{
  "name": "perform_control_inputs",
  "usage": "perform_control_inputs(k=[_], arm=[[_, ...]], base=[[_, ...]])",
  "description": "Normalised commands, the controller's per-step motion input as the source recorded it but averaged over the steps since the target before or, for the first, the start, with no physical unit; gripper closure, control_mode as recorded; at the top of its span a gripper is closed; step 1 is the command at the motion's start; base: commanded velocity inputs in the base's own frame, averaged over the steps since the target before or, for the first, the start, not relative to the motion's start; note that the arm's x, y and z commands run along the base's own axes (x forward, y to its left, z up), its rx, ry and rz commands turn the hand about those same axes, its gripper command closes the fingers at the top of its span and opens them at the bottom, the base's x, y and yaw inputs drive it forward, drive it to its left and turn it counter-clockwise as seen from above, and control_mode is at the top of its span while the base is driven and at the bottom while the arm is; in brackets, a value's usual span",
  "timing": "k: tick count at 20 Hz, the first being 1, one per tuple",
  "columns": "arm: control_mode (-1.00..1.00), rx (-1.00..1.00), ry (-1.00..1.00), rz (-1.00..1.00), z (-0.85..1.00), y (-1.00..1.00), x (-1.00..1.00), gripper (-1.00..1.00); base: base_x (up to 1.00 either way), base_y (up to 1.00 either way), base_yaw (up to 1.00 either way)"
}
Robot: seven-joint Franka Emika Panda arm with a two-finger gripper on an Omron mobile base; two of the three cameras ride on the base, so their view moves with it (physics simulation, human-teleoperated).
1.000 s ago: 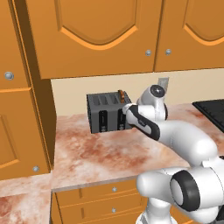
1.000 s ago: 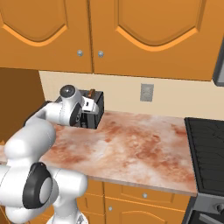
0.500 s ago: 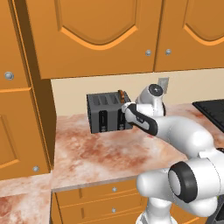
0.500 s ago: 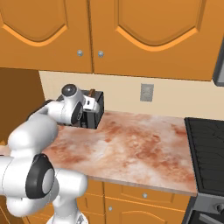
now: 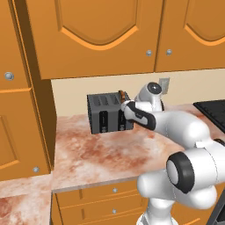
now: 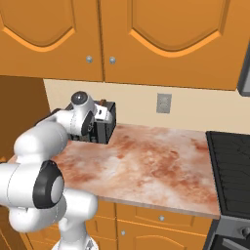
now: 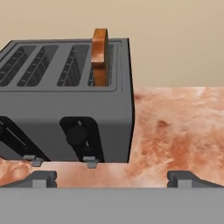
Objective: Start the toaster. Once the lever pops up, take the bread to the plate on the dining counter.
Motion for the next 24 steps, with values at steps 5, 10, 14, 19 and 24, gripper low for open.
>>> perform_control_inputs(k=[5,10,14,19,24], arm=[[-1.0,0.0,0.0,0.0,0.0,0.0,0.15,-1.0],[-1.0,0.0,0.0,0.0,0.0,0.0,0.27,-1.0],[-1.0,0.0,0.0,0.0,0.0,0.0,0.23,-1.0],[-1.0,0.0,0.0,0.0,-0.03,0.0,0.06,-1.0],[-1.0,0.0,0.0,0.0,-0.13,0.0,0.01,-1.0]], base=[[0.0,0.0,0.0],[0.0,0.0,0.0],[0.0,0.0,0.0],[0.0,0.0,0.0],[0.0,0.0,0.0]])
